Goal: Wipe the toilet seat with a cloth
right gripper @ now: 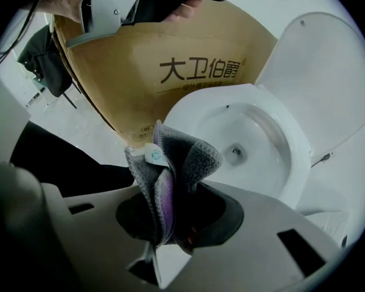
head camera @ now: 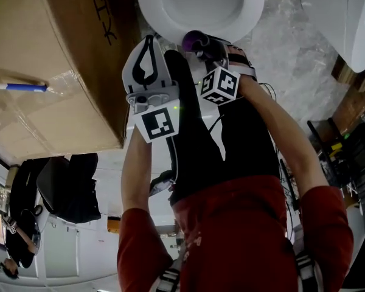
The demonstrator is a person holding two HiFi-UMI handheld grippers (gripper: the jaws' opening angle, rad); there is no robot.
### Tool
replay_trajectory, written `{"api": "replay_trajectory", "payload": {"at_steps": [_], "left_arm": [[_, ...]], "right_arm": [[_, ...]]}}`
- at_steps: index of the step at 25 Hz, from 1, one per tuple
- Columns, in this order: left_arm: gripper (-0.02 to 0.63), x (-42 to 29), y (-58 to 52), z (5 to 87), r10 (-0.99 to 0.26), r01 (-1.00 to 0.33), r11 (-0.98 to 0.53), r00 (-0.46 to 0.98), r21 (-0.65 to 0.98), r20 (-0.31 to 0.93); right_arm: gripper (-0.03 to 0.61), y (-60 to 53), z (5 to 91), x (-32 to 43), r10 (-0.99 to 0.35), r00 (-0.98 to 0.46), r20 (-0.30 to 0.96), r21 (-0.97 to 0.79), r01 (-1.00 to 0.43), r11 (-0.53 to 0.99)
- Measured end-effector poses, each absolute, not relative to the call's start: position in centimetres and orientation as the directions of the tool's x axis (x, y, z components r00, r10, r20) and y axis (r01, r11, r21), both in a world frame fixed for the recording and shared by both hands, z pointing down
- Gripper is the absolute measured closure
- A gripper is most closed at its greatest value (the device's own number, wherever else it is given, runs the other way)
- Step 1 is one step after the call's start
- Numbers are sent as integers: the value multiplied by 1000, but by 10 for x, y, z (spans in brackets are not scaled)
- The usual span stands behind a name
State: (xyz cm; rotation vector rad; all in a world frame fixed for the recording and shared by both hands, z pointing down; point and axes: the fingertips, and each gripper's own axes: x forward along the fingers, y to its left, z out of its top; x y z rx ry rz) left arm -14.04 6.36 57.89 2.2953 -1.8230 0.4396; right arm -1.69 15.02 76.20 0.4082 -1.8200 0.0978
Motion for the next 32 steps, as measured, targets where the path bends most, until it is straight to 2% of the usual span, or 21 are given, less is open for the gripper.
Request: {"api": "replay_trajectory", "payload": {"at_steps": [13,20,27,32], "left_arm": [[600,-205,96,580,-934,-995,-94,78,-28,349],[600,-216,99,588,-929,-997,-75,66,-11,365],[600,-218,96,594,-919,-997,-75,68,-2,388],[600,-212,86,594,-920,-997,-72,71,11,385]], "right_arm": [[489,117,759,-135,-151,-351,924,67,-240,969],[489,78,756,-175,-118,-432,894,97,-69,993],[488,3,753,-196,-198,-452,870,235,27,972],[488,-78,747,-194,-324,-436,839,316,-93,944]]}}
